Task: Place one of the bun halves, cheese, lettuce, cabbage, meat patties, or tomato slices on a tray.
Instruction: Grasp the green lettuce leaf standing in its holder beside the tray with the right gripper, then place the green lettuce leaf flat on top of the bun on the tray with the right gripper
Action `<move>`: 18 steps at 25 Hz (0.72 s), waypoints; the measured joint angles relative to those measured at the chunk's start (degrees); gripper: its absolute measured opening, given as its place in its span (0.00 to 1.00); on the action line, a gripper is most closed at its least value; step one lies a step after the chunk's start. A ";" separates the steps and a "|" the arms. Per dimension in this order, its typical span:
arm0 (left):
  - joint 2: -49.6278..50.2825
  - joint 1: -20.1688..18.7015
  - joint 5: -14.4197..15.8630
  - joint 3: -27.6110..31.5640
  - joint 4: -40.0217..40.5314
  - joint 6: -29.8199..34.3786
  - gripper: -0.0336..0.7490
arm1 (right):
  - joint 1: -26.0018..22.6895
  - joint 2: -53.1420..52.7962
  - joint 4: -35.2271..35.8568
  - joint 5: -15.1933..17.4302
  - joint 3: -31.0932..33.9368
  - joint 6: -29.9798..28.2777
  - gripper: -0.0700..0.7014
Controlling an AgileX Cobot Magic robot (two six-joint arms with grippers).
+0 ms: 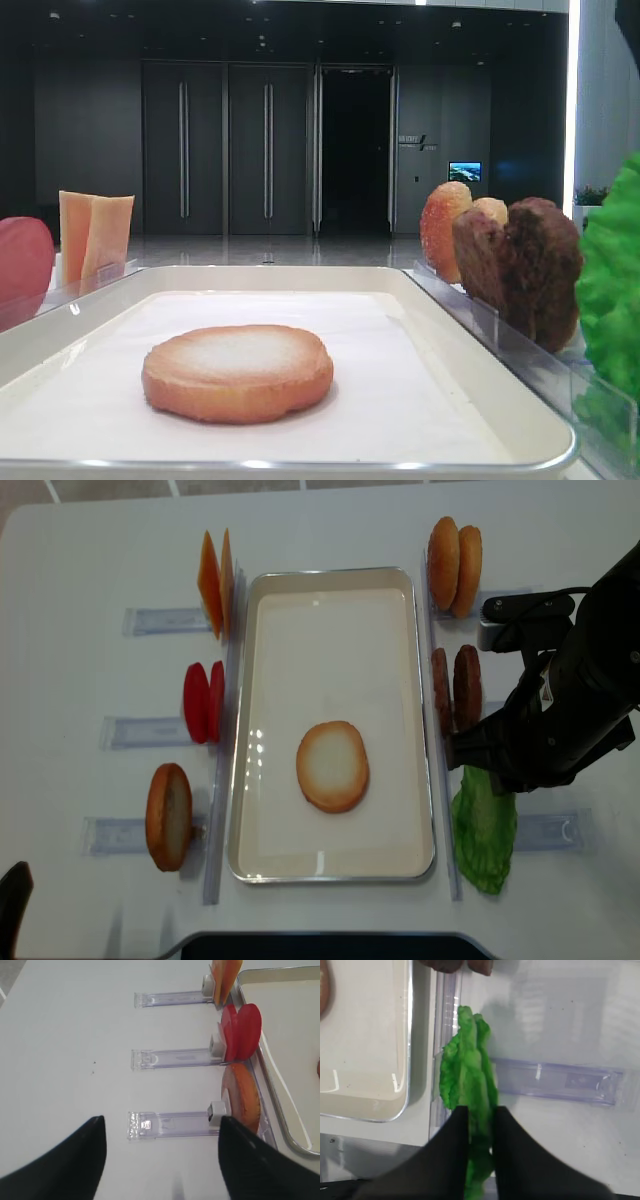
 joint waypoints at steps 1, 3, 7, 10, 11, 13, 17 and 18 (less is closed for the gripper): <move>0.00 0.00 0.00 0.00 0.00 0.00 0.73 | 0.00 0.00 0.00 0.14 0.00 0.00 0.20; 0.00 0.00 0.00 0.00 0.00 0.00 0.73 | 0.00 0.00 0.00 0.16 0.00 0.00 0.16; 0.00 0.00 0.00 0.00 0.00 0.00 0.73 | 0.00 -0.17 0.25 0.42 0.00 0.38 0.16; 0.00 0.00 0.00 0.00 -0.01 0.00 0.73 | 0.00 -1.13 0.58 2.22 -0.65 1.12 0.16; 0.00 0.00 0.00 0.00 -0.01 0.00 0.73 | 0.00 -1.57 0.71 3.23 -1.39 1.36 0.16; 0.00 0.00 0.00 0.00 -0.06 0.00 0.73 | 0.00 -2.54 0.70 5.96 -3.47 2.04 0.16; 0.00 0.00 0.00 0.00 -0.06 0.00 0.73 | 0.00 -3.83 0.70 7.74 -8.38 2.61 0.16; 0.00 0.00 0.00 0.00 -0.06 0.00 0.73 | 0.00 -4.11 0.78 7.74 -9.33 2.61 0.16</move>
